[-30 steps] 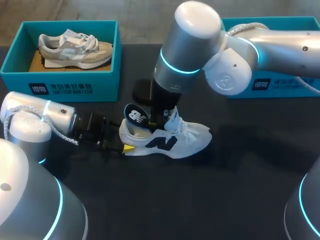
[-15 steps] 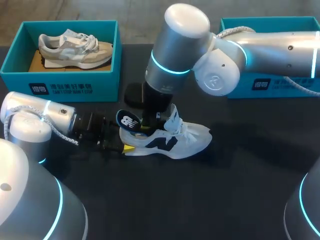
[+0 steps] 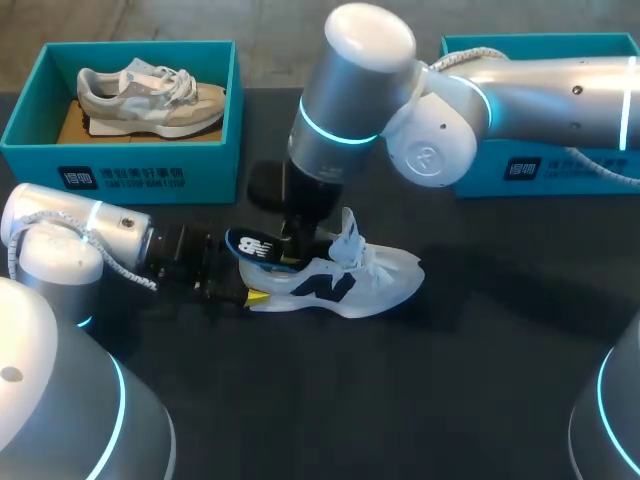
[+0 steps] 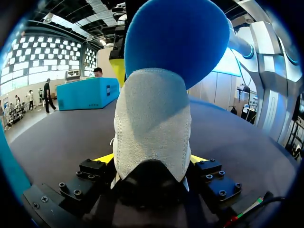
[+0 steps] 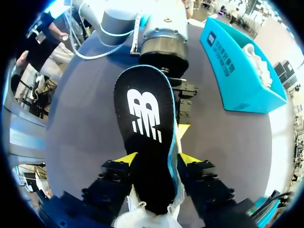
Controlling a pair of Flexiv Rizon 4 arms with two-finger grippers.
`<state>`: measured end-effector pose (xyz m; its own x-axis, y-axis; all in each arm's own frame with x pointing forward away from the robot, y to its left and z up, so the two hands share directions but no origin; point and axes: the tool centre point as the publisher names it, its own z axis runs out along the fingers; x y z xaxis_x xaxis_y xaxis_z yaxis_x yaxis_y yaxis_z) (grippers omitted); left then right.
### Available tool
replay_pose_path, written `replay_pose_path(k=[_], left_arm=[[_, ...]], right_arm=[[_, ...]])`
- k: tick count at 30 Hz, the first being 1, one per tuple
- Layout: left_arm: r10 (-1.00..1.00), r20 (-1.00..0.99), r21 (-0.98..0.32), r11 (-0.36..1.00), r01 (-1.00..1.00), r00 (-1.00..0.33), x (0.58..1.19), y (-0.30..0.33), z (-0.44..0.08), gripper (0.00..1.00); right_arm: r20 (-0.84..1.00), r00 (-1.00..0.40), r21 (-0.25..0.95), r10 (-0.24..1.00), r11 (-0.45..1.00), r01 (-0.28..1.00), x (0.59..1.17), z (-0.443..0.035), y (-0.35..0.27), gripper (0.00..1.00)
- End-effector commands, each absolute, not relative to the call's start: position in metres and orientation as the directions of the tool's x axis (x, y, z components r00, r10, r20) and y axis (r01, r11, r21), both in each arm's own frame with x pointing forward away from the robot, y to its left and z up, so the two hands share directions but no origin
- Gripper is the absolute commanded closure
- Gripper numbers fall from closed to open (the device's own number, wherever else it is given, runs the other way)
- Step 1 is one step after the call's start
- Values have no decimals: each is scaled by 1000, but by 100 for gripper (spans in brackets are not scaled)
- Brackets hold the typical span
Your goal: Take the shoe out of the shoebox, open the shoe tongue, remove and reinsert the insole, then place the shoe into the shoebox
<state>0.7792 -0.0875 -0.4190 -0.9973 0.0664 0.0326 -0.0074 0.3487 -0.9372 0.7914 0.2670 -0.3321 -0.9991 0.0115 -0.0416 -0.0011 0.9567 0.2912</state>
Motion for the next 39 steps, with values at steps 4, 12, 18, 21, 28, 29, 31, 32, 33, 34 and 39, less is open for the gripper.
replay_pose_path(k=[4,12,18,21,28,29,31,32,33,34,39], left_arm=[[66,32,-937,349,-7,-997,780,-87,-423,100],[66,32,-937,349,-7,-997,780,-87,-423,100],[66,32,-937,349,-7,-997,780,-87,-423,100],[66,32,-937,349,-7,-997,780,-87,-423,100],[66,32,-937,349,-7,-997,780,-87,-423,100],[66,32,-937,349,-7,-997,780,-87,-423,100],[66,32,-937,349,-7,-997,780,-87,-423,100],[66,32,-937,349,-7,-997,780,-87,-423,100],[66,32,-937,349,-7,-997,780,-87,-423,100],[66,32,-937,349,-7,-997,780,-87,-423,100],[66,32,-937,349,-7,-997,780,-87,-423,100]], right_arm=[[-37,-999,298,-6,954,-17,793,-310,254,37],[60,-995,364,-82,930,-54,799,-300,256,28],[146,-977,387,-154,918,-87,802,-295,256,27],[195,-962,407,-191,908,-98,802,-295,258,29],[271,-931,450,-245,887,-102,801,-296,264,25],[278,-927,450,-252,887,-106,801,-297,265,25],[302,-914,464,-270,879,-106,800,-299,268,24],[313,-908,470,-277,876,-105,800,-300,269,22],[326,-901,480,-287,871,-104,800,-301,271,23],[343,-891,490,-299,866,-102,799,-302,273,22],[396,-849,516,-350,850,-110,797,-307,280,22]])
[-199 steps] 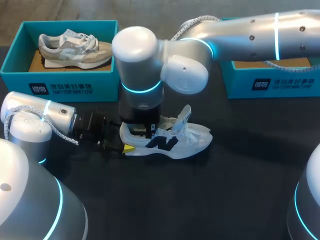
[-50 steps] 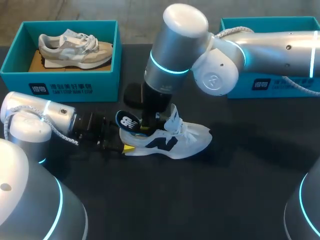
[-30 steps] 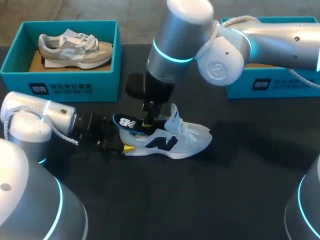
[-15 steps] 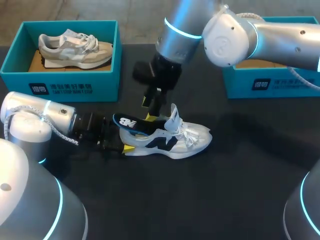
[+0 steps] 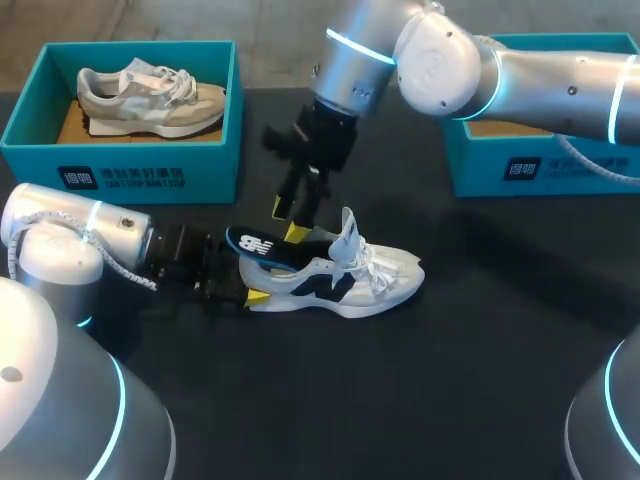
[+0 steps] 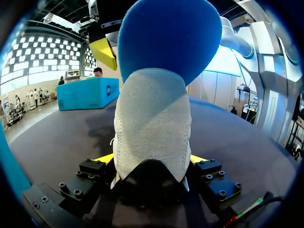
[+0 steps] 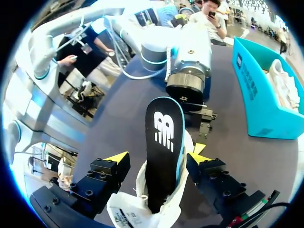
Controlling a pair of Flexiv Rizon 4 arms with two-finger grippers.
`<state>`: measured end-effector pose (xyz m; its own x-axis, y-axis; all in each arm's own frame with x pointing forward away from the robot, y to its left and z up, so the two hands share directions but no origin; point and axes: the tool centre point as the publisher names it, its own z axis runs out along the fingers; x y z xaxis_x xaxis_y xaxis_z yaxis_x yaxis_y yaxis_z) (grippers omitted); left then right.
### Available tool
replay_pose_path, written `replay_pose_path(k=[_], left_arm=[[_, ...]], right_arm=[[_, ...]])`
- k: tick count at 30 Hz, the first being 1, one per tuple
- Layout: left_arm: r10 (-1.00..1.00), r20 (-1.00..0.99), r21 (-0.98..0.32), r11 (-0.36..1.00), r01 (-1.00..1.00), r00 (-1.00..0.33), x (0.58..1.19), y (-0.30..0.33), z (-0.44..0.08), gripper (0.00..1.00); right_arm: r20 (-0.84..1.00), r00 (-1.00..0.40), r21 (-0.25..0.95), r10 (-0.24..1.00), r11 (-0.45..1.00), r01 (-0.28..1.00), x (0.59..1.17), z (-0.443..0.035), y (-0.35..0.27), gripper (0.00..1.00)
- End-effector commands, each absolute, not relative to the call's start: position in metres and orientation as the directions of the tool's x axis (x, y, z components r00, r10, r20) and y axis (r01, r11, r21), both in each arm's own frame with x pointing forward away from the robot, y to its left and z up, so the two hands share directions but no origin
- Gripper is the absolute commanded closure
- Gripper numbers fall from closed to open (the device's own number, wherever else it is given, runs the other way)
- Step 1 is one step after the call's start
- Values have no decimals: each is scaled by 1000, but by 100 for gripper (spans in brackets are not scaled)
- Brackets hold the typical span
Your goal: Take the shoe out of the shoebox, open the shoe tongue, remove and reinsert the insole, then place the shoe into the shoebox
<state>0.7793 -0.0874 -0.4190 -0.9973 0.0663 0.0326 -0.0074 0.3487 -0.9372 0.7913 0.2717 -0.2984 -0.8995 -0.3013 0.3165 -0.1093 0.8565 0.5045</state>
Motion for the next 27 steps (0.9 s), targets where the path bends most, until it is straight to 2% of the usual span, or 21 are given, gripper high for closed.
replay_pose_path(k=[1,8,10,20,27], left_arm=[[66,32,-937,349,-7,-997,780,-87,-423,100],[66,32,-937,349,-7,-997,780,-87,-423,100],[66,32,-937,349,-7,-997,780,-87,-423,100],[66,32,-937,349,-7,-997,780,-87,-423,100],[66,32,-937,349,-7,-997,780,-87,-423,100]], right_arm=[[406,-843,519,-354,848,-106,797,-308,280,22],[472,-772,540,-426,832,-129,795,-316,281,21],[488,-754,543,-440,829,-133,794,-317,281,24],[530,-700,546,-479,824,-150,794,-325,284,20],[562,-663,535,-495,829,-165,791,-327,284,25]])
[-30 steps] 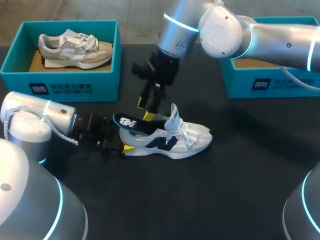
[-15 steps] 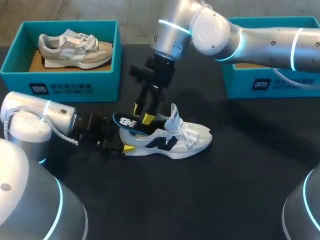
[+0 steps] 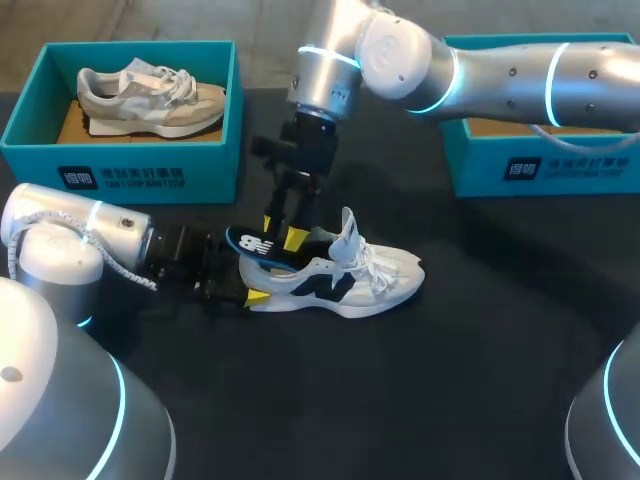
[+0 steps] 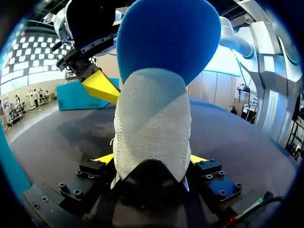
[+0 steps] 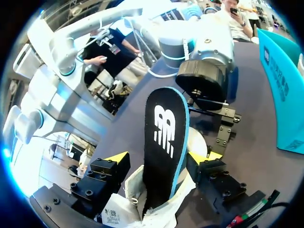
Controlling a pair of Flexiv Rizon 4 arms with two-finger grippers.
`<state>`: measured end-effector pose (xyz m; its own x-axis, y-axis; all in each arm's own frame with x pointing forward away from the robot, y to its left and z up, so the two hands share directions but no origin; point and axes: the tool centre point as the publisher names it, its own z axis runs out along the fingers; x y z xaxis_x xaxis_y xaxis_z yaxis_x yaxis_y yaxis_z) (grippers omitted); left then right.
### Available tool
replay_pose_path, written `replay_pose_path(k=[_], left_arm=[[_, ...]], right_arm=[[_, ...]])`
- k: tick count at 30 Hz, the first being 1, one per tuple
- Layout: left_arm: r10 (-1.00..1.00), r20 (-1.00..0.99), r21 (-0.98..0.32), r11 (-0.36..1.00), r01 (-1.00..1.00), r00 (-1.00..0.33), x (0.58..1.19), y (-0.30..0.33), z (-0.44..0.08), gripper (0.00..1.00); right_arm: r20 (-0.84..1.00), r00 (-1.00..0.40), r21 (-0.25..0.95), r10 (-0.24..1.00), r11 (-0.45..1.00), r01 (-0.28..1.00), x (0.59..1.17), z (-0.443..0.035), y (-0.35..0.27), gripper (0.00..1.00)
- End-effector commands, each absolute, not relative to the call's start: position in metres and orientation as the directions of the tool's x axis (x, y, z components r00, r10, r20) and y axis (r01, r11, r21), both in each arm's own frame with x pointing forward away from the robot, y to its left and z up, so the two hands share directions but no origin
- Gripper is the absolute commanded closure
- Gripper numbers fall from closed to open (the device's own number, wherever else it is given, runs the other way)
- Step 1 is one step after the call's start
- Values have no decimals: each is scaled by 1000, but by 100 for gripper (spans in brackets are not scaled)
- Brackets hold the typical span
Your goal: Take the shoe out of the shoebox, open the shoe tongue, remove and reinsert the insole, then place the shoe into the shoebox
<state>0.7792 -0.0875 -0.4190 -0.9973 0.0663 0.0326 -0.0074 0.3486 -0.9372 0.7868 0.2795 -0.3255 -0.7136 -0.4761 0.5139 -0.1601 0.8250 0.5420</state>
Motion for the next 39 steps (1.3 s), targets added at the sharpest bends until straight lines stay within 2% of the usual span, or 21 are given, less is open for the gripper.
replay_pose_path(k=[1,16,23,32,39], left_arm=[[66,32,-937,349,-7,-997,780,-87,-423,100],[66,32,-937,349,-7,-997,780,-87,-423,100],[66,32,-937,349,-7,-997,780,-87,-423,100],[66,32,-937,349,-7,-997,780,-87,-423,100],[66,32,-937,349,-7,-997,780,-87,-423,100]], right_arm=[[568,-659,533,-493,831,-162,791,-327,283,25],[662,-587,497,-466,859,-122,775,-331,273,23],[673,-592,480,-444,871,-108,774,-336,271,30],[696,-568,468,-438,878,-104,767,-337,269,44],[697,-570,465,-434,879,-101,769,-338,273,47]])
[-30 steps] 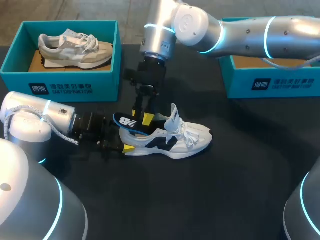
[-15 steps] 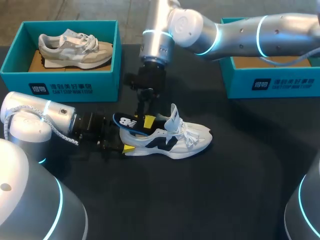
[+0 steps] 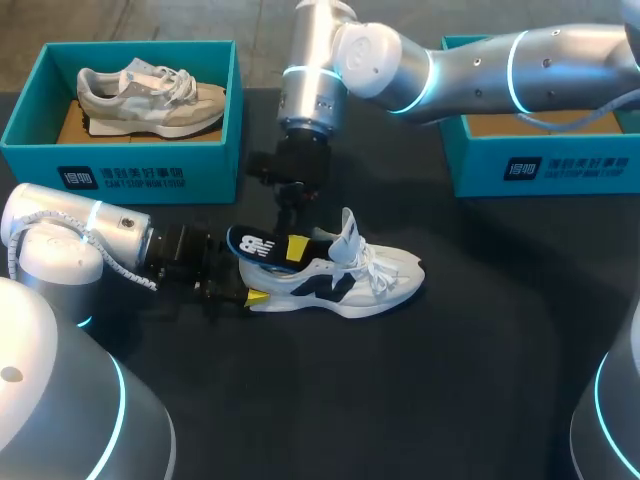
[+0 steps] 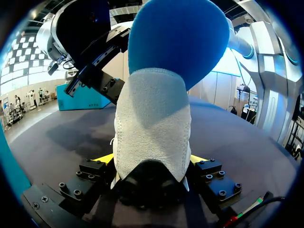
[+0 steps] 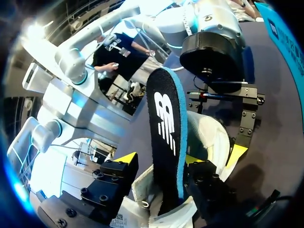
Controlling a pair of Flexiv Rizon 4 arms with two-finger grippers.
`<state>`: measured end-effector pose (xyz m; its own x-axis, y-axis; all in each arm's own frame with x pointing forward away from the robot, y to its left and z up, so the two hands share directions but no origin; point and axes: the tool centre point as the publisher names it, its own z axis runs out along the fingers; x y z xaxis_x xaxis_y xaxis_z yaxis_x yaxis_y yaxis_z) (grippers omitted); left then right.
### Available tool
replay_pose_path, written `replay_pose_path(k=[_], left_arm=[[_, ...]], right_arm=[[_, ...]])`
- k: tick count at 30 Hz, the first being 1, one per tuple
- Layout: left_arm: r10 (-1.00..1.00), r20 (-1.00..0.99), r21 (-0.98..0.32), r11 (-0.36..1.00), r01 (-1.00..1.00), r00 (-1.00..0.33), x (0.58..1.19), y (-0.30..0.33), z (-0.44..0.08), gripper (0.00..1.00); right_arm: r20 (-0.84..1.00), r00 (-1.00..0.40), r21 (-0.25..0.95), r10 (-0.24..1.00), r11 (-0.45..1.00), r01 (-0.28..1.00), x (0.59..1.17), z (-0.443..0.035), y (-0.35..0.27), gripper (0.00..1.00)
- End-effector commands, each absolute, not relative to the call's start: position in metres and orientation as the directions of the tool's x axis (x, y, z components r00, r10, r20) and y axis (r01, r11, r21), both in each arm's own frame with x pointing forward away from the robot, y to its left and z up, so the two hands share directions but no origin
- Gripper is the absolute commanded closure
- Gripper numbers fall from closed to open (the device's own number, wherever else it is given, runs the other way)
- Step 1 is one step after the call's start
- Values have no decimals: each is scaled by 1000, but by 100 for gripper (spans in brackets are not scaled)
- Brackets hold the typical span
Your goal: Take the shoe out of the shoebox, open the shoe tongue, remove and reinsert the insole, then place the shoe into the shoebox
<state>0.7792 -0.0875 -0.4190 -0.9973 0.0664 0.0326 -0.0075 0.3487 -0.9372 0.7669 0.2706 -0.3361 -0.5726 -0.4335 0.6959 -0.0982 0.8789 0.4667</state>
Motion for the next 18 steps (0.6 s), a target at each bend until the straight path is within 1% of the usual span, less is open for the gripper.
replay_pose_path(k=[1,3,11,16,18], left_arm=[[66,32,-937,349,-7,-997,780,-87,-423,100],[66,32,-937,349,-7,-997,780,-87,-423,100],[66,32,-937,349,-7,-997,780,-87,-423,100],[66,32,-937,349,-7,-997,780,-87,-423,100],[66,32,-937,349,-7,-997,780,-87,-423,100]], right_arm=[[697,-570,464,-435,880,-104,770,-338,274,48],[697,-566,463,-440,879,-113,771,-337,275,50],[699,-553,462,-453,877,-134,775,-336,281,52],[703,-549,459,-452,878,-136,775,-337,281,58],[703,-547,461,-454,877,-135,774,-337,282,67]])
